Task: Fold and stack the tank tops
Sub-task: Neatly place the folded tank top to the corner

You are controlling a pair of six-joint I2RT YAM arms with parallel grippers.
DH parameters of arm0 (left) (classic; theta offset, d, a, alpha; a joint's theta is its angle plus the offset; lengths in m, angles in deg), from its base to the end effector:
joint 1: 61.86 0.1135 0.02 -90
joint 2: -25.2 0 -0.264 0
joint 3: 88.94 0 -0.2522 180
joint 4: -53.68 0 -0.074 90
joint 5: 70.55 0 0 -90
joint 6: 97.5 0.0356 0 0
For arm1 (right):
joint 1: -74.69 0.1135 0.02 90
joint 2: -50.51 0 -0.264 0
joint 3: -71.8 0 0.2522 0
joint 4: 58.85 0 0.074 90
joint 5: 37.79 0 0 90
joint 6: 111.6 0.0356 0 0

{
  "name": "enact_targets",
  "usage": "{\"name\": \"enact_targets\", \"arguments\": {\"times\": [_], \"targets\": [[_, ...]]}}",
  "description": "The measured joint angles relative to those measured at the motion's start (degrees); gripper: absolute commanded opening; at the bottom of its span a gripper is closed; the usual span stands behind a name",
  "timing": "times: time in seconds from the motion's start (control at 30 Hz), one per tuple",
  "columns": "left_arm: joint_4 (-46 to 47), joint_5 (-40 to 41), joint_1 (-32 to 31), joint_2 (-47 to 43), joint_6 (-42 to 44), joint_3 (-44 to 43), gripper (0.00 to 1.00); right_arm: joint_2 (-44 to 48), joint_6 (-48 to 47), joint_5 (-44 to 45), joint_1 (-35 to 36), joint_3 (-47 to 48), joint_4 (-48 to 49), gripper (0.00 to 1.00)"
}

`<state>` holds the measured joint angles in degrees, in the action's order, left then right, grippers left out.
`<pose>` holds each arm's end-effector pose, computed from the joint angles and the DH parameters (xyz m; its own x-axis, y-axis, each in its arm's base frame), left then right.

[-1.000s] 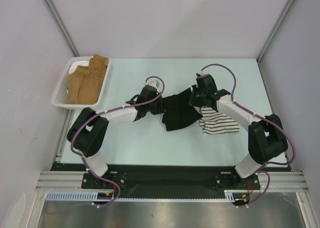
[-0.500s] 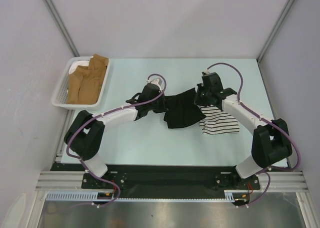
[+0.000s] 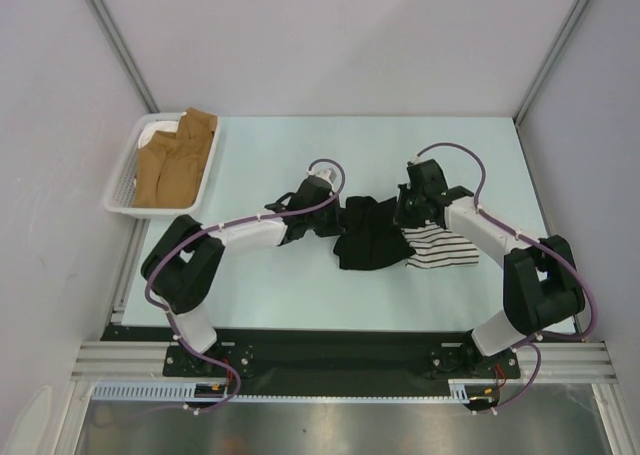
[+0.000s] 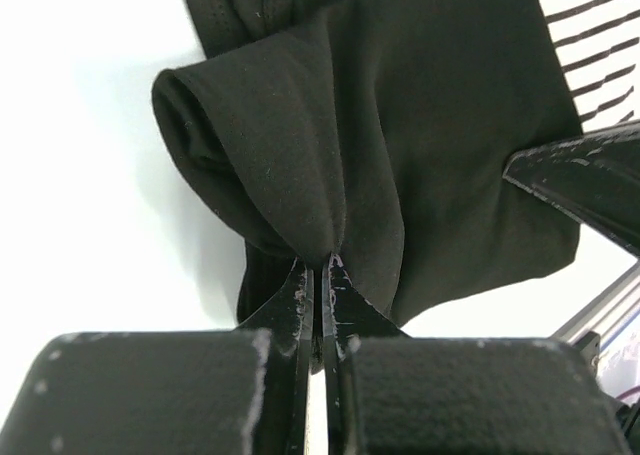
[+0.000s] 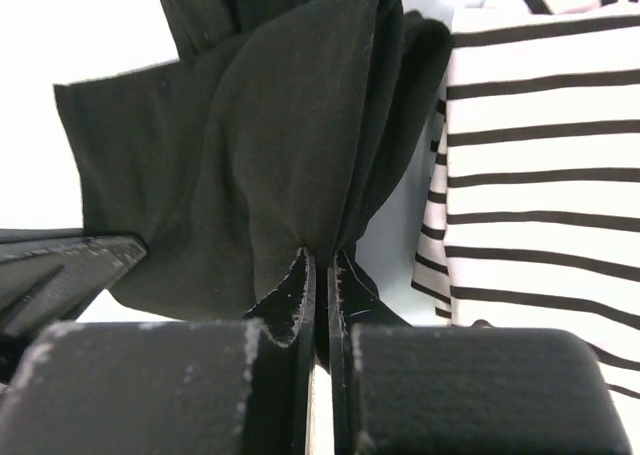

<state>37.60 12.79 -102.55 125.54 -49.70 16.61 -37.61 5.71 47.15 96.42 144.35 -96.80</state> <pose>0.2821 -0.2480 0.1900 -0.8545 -0.1451 -0.4987 0.1875 0.8091 -0.5569 0.2955 0.1212 0.2216 -0.8552 0.1511 -0.4957 -0.0283 0.9415 0.3358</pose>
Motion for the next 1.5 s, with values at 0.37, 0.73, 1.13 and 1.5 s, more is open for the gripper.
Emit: {"name": "enact_targets", "arguments": {"times": [0.37,0.73,1.13,1.5], "targets": [[2.9,-0.7,-0.4,1.9,-2.5,0.0,0.00,-1.8,-1.5,-0.4,-0.5,11.0,-2.6,0.00],[5.1,-1.7,-2.6,7.8,-4.3,-4.0,0.00,-1.8,-2.8,-0.3,-3.3,13.0,-6.9,0.00],[6.2,-2.9,-3.9,11.8,-4.4,-11.7,0.00,4.2,-3.7,0.2,-5.9,13.6,-11.7,0.00],[6.5,-4.1,-8.7,18.3,-4.3,-23.6,0.01,13.0,-4.3,-1.4,-18.9,7.9,-12.2,0.00]]}}
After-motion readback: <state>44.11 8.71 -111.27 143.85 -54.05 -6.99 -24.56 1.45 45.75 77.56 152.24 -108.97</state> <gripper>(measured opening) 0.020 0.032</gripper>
